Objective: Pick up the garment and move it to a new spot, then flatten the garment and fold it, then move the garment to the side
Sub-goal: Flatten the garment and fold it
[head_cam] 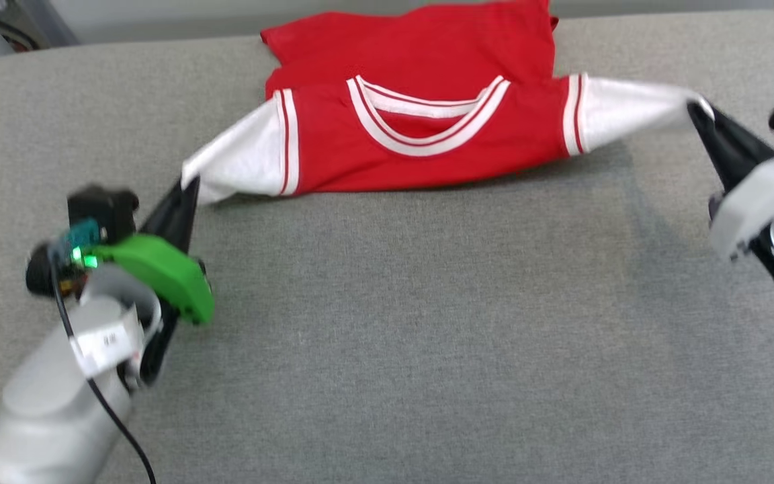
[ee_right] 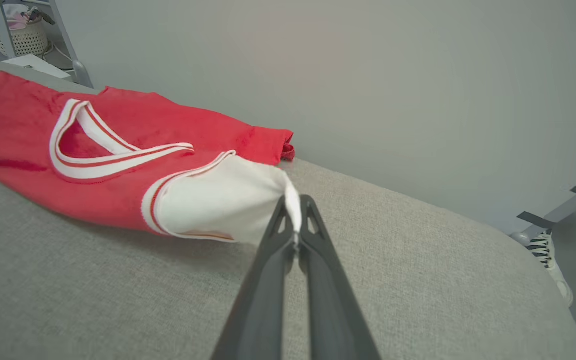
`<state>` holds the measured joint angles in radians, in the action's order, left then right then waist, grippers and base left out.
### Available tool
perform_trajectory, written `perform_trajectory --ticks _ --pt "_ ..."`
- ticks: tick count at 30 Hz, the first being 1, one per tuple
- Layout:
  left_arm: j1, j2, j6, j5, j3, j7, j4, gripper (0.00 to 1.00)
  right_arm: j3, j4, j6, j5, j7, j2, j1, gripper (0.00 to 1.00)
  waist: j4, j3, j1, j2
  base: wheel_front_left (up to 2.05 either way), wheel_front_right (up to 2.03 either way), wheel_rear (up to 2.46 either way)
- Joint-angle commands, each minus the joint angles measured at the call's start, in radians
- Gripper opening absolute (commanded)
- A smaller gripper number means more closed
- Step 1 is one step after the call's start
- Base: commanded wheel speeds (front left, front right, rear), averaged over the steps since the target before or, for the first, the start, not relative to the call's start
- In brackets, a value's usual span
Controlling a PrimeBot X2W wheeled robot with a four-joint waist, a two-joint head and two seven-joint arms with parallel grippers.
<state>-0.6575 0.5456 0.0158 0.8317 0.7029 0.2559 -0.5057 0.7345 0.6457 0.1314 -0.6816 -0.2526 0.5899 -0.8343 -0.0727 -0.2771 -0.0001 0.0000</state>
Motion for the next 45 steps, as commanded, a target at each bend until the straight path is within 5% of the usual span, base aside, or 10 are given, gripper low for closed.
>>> perform_trajectory --ticks 1,9,16,29,36,38,39,40,45 --pt "0.056 0.011 0.016 0.014 -0.01 0.006 0.024 0.0 -0.009 -0.018 -0.001 -0.015 -0.008 0.019 0.049 0.0 0.008 0.063 0.0001 0.0 0.0 0.0 0.0" --pt "0.397 0.031 0.11 0.014 -0.031 0.006 0.144 0.0 -0.103 -0.103 -0.001 -0.028 -0.009 0.072 0.413 0.0 0.012 0.165 0.0001 0.0 0.0 0.0 0.0" --pt "0.539 0.005 0.137 0.008 -0.076 0.006 0.156 0.0 -0.214 -0.112 -0.001 -0.024 -0.008 0.058 0.628 0.0 0.017 0.21 0.0001 0.0 0.0 0.0 0.0" --pt "0.754 -0.045 0.157 -0.033 -0.186 0.006 0.195 0.0 -0.443 -0.208 -0.001 0.027 0.055 0.008 0.971 0.0 0.024 0.259 0.0001 0.0 0.0 0.0 0.0" --pt "0.771 -0.071 0.138 -0.074 -0.219 0.006 0.202 0.0 -0.538 -0.309 -0.001 0.078 0.159 -0.038 1.028 0.0 0.029 0.26 0.0001 0.0 0.0 0.0 0.0" --pt "0.768 -0.078 0.13 -0.082 -0.22 0.006 0.202 0.0 -0.555 -0.328 -0.001 0.088 0.181 -0.045 1.022 0.49 0.031 0.258 0.0001 0.0 0.0 0.0 0.0" --pt "0.763 -0.082 0.127 -0.09 -0.223 0.006 0.206 0.0 -0.564 -0.339 -0.001 0.091 0.194 -0.047 1.018 0.83 0.033 0.256 0.0001 0.0 0.0 0.0 0.0" --pt "0.76 -0.086 0.127 -0.096 -0.225 0.006 0.209 0.0 -0.57 -0.349 -0.001 0.092 0.204 -0.048 1.013 1.0 0.034 0.254 0.0001 0.0 0.0 0.0 0.0" --pt "0.738 -0.102 0.13 -0.138 -0.237 0.006 0.245 0.0 -0.625 -0.421 -0.001 0.102 0.235 -0.03 0.973 1.0 0.046 0.236 0.0001 0.0 0.0 0.0 0.0"
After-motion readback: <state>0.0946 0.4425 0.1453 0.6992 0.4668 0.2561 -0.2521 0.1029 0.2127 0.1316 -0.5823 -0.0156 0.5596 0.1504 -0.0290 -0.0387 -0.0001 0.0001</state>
